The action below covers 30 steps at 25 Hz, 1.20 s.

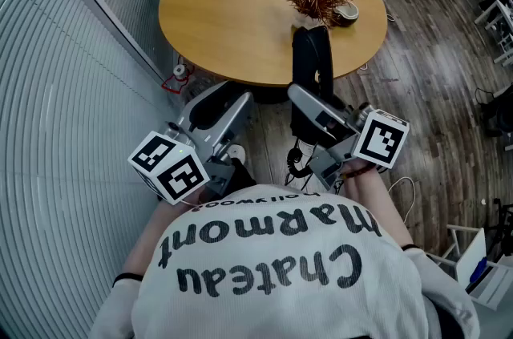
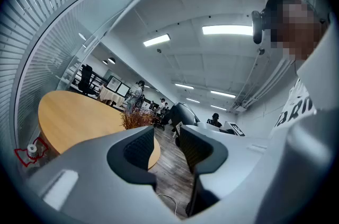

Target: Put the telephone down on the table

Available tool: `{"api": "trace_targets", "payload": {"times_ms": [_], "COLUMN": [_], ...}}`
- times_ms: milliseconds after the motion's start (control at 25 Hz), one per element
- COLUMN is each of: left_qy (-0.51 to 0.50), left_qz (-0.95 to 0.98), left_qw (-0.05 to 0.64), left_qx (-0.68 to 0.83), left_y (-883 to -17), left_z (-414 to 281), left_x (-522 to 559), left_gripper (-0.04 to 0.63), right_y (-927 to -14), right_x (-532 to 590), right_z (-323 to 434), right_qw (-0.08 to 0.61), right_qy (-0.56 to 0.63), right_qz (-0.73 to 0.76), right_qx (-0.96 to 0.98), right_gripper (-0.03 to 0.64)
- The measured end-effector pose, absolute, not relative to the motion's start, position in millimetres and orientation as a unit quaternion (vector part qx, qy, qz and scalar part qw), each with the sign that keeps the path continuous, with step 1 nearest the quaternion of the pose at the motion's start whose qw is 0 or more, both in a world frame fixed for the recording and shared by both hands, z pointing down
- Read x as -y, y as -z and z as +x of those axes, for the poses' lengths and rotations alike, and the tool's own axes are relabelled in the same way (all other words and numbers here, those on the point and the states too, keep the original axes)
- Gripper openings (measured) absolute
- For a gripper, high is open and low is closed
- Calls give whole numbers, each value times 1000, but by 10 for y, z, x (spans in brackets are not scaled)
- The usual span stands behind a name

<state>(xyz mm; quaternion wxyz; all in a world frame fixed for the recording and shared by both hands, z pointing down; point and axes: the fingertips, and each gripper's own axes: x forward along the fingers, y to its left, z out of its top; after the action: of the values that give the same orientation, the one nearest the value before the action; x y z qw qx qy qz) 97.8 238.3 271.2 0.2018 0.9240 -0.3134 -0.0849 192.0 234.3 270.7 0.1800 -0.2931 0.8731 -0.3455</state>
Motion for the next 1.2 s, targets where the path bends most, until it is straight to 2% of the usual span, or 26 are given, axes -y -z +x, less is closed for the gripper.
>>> {"api": "trace_targets", "payload": {"times_ms": [640, 720, 760, 800, 960, 1200], "left_qy": [85, 76, 74, 73, 84, 94], "left_qz": [918, 915, 913, 911, 917, 923], "left_qw": [199, 193, 189, 187, 199, 205], "left_qx": [333, 345, 354, 359, 334, 311], "left_y": [-2641, -2722, -2777, -2824, -2894, -2850], "left_z": [802, 748, 716, 691, 672, 370], "left_x": [-2360, -2228, -2138, -2053, -1737, -716], "left_gripper": [151, 86, 25, 4, 4, 3], "right_y": [-2610, -2652, -2693, -2735, -2854, -2852], "right_x": [-2238, -2127, -2063, -2002, -1723, -773], "right_z": [1799, 1748, 1717, 1686, 1546, 1124], "right_qw": [173, 172, 170, 165, 146, 129], "right_qy": [359, 365, 366, 364, 358, 363], "right_qz": [-280, -274, -271, -271, -275, -282], "right_qx": [-873, -873, -874, -876, -880, -879], "right_gripper": [310, 308, 308, 310, 310, 310]}}
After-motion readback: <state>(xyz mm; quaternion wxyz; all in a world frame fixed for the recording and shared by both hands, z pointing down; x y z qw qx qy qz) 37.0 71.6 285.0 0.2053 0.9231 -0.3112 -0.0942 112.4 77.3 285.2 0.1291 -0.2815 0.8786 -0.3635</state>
